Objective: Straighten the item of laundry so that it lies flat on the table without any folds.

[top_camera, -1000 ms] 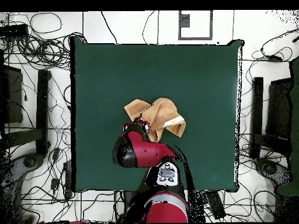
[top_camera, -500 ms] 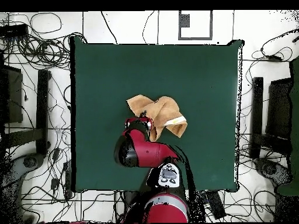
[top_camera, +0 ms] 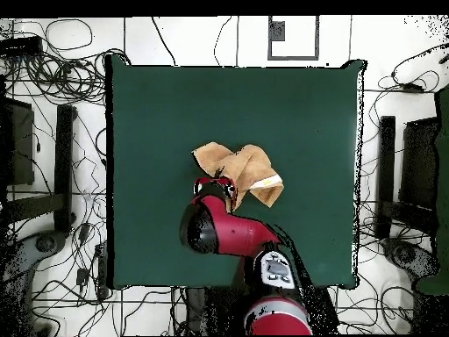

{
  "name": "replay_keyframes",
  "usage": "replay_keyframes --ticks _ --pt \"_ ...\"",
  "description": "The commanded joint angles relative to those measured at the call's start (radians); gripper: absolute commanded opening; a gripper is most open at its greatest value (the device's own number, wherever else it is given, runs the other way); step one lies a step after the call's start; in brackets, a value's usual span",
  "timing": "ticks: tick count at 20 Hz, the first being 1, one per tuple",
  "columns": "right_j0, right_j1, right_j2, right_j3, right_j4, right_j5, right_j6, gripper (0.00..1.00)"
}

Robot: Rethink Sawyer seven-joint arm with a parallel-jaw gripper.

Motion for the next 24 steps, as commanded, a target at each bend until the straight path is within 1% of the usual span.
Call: replay_keyframes --ticks 1,2,4,9,12,16,19,22,24 --pt "-0.140 -0.064 0.248 0.205 0.048 0.018 0.417 0.00" --pt "-0.144 -0.076 0.263 0.230 0.069 0.022 0.442 0.00" --pt "-0.128 -0.096 0.257 0.246 0.103 0.038 0.456 0.00" --pt "-0.120 -0.097 0.263 0.253 0.120 0.063 0.466 0.00" --pt "-0.142 -0.097 0.297 0.267 0.120 0.080 0.499 0.00" --pt "-0.164 -0.115 0.345 0.305 0.143 0.118 0.548 0.00" --pt "-0.176 -0.150 0.371 0.342 0.166 0.160 0.574 0.00" --pt "-0.199 -0.195 0.418 0.396 0.194 0.185 0.624 0.00" --pt "-0.191 -0.232 0.422 0.420 0.216 0.206 0.640 0.00"
